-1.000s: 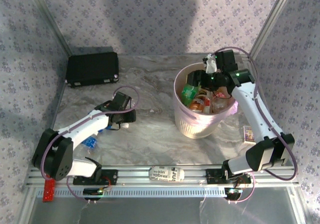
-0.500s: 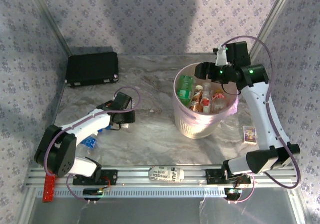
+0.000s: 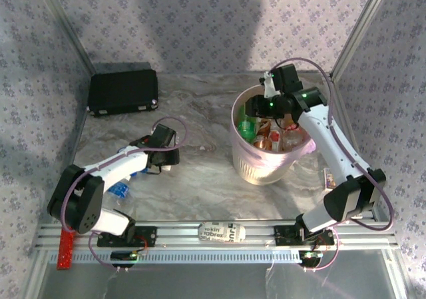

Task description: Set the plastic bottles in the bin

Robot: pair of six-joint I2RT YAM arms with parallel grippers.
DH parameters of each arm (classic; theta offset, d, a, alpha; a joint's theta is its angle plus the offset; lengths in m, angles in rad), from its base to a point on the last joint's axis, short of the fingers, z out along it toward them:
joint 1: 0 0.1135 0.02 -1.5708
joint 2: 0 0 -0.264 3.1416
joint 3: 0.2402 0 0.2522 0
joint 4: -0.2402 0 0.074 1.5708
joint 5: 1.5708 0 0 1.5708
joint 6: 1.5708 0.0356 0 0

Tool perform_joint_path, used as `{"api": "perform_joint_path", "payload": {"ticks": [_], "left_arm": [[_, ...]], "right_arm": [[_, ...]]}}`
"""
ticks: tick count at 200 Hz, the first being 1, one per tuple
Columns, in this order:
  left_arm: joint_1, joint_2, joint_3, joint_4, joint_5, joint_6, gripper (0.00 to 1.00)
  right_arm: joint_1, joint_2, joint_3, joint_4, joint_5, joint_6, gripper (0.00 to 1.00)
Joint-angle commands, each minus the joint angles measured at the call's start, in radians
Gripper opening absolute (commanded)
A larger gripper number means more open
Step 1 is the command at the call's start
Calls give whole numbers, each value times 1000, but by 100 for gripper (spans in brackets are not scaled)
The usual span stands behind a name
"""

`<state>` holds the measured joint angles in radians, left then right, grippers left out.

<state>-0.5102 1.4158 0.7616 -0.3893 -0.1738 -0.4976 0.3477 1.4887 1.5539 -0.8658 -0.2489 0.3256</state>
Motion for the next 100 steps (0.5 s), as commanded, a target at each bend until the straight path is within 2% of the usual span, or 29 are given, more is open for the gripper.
{"api": "perform_joint_path", "payload": {"ticks": [1, 31, 59, 82, 100], "left_arm": [[8, 12, -17, 13, -14, 9, 64], [10, 26, -10, 15, -9, 17, 63], [9, 33, -8, 6, -17, 17, 62], [15, 23, -20, 13, -26, 19, 70], [22, 35, -27, 27, -24, 24, 71]], "right_arm": [[-2, -14, -73, -12, 55, 15, 50], [-11, -45, -32, -18, 31, 11, 50], [-27, -85, 46, -40, 25, -3, 60], [-49, -136, 67, -41, 17, -13, 63], [-61, -177, 55, -29, 7, -15, 64]]}}
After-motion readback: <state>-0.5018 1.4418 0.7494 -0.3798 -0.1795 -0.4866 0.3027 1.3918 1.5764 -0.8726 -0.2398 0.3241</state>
